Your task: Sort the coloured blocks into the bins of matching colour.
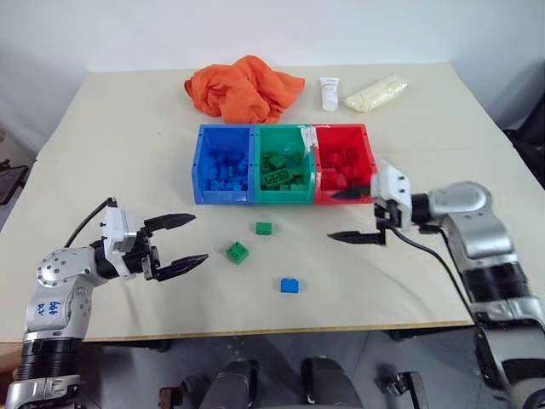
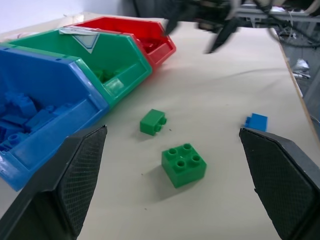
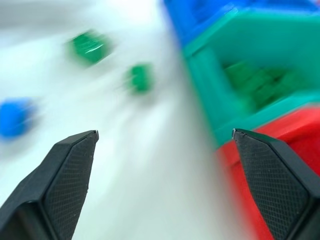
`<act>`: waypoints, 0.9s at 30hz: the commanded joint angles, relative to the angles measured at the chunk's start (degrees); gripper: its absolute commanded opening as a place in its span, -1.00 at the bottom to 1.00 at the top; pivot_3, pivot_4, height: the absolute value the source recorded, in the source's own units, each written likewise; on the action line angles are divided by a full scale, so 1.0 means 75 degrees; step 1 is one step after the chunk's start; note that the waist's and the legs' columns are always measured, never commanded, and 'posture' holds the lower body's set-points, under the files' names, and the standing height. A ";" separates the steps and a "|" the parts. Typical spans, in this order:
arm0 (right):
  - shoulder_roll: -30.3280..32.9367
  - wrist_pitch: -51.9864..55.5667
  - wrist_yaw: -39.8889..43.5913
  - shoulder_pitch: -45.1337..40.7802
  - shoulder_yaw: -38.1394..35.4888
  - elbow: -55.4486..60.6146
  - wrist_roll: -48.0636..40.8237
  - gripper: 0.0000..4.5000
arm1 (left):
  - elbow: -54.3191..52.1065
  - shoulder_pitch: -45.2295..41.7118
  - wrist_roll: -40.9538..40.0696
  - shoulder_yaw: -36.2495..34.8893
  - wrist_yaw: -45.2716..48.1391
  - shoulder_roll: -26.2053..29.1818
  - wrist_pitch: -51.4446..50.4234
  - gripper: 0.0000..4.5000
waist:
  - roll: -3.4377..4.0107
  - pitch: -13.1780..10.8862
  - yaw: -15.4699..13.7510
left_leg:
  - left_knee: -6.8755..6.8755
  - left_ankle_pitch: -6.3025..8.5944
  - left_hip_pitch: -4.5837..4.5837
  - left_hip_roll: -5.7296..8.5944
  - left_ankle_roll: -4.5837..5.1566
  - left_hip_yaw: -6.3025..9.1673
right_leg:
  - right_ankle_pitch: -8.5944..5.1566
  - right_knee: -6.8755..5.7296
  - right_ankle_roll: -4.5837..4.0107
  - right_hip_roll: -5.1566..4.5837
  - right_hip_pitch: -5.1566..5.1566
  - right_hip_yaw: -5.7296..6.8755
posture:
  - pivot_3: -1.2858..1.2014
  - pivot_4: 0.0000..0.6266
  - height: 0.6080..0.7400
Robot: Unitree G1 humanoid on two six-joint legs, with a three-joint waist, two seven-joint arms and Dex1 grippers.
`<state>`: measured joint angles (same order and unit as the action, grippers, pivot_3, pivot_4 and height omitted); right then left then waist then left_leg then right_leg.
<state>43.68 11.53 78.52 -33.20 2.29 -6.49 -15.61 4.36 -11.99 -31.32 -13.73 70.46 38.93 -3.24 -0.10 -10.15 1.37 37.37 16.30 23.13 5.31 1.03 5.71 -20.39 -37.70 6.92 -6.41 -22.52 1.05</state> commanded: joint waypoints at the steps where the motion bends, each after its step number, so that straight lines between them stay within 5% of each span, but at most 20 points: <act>1: 0.0810 0.0477 0.0157 0.0738 -0.0761 0.0953 -0.0508 0.99 | 0.0037 0.0111 -0.0182 -0.0335 0.0221 0.0166 0.0137 1.00 | 0.0000 0.0000 0.0004 | 0.0001 0.0000 -0.0002 0.0000 0.0000 0.0000 | 0.0000 0.0010 0.0000 0.0000 -0.0001 0.0000 | 0.03 -0.52 1.00; 6: 0.2211 0.0450 0.0426 0.2466 -0.2045 0.0818 -0.0591 0.99 | 0.0373 -0.0062 -0.0186 -0.0467 0.0400 0.0187 0.0222 1.00 | 0.0000 0.0000 -0.0130 | -0.0005 0.0003 -0.0003 0.0001 0.0006 -0.0007 | 0.0000 0.0022 0.0000 -0.0001 0.0003 -0.0001 | 0.03 -0.52 1.00; 12: 0.2286 0.0656 0.0134 0.2576 -0.1962 0.1286 -0.0769 0.99 | 0.0360 -0.0139 -0.0117 -0.0366 0.0418 0.0067 0.0231 1.00 | 0.0000 0.0000 -0.0142 | 0.0008 0.0001 -0.0009 -0.0009 0.0007 -0.0033 | 0.0000 0.0036 0.0000 0.0000 0.0008 -0.0008 | 0.03 -0.52 1.00; 27: 0.0136 0.1302 -0.0527 0.0606 0.1999 0.2033 0.0659 0.99 | -0.0238 0.0071 -0.0169 -0.0088 0.0195 -0.0272 0.0106 1.00 | -0.0001 0.0000 -0.0162 | 0.0010 0.0002 -0.0004 -0.0004 0.0007 -0.0027 | 0.0000 0.0031 0.0000 -0.0001 0.0002 -0.0009 | 0.03 -0.52 1.00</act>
<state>45.02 21.31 74.69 -27.62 16.30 8.35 -11.47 4.52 -12.17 -31.60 -13.92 72.22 36.69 -2.51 -0.11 -10.15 0.15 37.45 16.31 23.10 5.28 1.08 5.52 -20.39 -37.49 6.92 -6.42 -22.51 0.99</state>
